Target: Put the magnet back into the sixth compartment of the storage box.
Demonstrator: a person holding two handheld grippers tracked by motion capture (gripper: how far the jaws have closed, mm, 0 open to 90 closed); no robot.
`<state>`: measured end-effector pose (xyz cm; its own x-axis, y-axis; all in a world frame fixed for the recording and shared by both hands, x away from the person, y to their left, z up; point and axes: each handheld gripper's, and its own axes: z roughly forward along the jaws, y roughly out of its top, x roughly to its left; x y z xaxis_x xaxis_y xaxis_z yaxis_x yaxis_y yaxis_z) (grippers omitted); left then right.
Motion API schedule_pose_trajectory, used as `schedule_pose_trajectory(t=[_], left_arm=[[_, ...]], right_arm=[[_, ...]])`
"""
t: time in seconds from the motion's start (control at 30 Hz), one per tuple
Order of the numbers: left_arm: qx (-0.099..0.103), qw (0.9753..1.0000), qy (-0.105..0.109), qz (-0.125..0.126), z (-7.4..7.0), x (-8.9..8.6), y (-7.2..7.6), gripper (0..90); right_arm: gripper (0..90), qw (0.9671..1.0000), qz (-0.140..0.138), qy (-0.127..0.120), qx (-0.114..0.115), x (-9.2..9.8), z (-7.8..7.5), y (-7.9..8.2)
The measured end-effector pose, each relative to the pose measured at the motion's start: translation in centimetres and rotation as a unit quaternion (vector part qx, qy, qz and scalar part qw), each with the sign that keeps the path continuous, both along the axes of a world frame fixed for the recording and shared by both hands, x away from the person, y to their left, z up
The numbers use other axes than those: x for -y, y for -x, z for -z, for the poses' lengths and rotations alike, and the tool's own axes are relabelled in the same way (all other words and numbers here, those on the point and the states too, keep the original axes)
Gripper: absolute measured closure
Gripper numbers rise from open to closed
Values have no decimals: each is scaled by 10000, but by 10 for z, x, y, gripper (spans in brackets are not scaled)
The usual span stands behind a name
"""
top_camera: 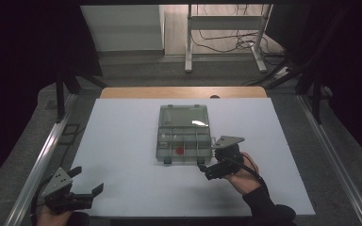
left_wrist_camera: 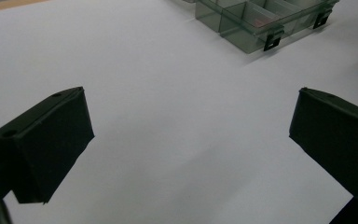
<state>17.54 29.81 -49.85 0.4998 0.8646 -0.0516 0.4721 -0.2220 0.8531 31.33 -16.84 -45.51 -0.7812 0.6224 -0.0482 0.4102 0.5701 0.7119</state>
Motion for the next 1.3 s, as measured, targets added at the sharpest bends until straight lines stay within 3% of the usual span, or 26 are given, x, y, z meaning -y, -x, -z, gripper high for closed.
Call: schedule_pose_trajectory(t=[1.3], left_arm=[[-7, 10000, -11, 3, 0, 0, 0, 1]], right_arm=[[0, 9994, 305, -148, 76, 33, -2, 19]])
